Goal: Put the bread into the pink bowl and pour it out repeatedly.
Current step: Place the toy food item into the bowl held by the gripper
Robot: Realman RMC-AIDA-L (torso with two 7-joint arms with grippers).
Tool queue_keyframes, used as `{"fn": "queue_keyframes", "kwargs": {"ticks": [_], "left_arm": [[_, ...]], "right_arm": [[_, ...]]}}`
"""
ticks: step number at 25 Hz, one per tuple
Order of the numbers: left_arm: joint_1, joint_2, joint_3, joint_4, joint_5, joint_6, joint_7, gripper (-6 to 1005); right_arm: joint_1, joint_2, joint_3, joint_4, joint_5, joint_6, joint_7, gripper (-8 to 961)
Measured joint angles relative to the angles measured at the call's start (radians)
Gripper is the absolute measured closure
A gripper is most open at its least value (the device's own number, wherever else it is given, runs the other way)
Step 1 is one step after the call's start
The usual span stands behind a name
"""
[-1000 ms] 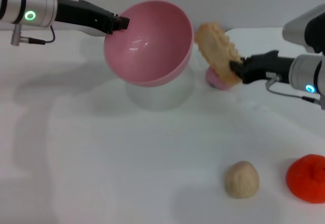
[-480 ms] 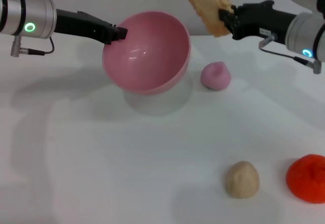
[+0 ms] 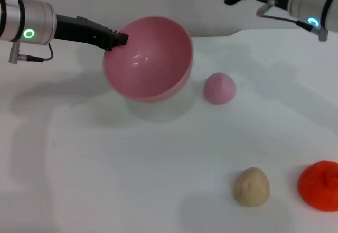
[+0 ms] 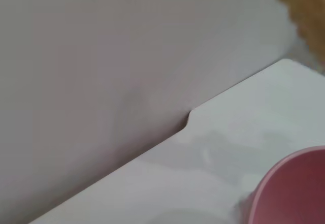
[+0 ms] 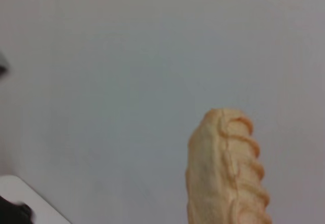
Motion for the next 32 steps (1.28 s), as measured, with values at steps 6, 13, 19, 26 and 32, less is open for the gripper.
{"fn": "queue_keyframes", "kwargs": {"ticks": [6, 13, 19, 26, 32], "left_arm": [[-0.008, -0.014, -0.008, -0.001, 0.043, -0.01, -0.005, 957], [-0.009, -0.014, -0.008, -0.002, 0.047, -0.021, -0.015, 957], [-0.008, -0.013, -0.008, -0.002, 0.047, -0.023, -0.016, 956], [-0.009, -0.012, -0.008, -0.002, 0.047, -0.026, -0.014, 956], [-0.009, -0.011, -0.008, -0.002, 0.047, -0.027, -0.012, 956]], "right_arm": [[0.011, 0.0, -0.083, -0.044, 0.024, -0.072, -0.001, 824], [0.016, 0.0, -0.195, -0.016, 0.025, -0.085, -0.002, 828], [0.016, 0.0, -0.202, 0.014, 0.025, -0.085, -0.002, 828], [0.02, 0.0, -0.21, 0.033, 0.021, -0.087, -0.014, 807], [0.02, 0.0, -0.213, 0.03, 0.02, -0.107, -0.015, 685]]}}
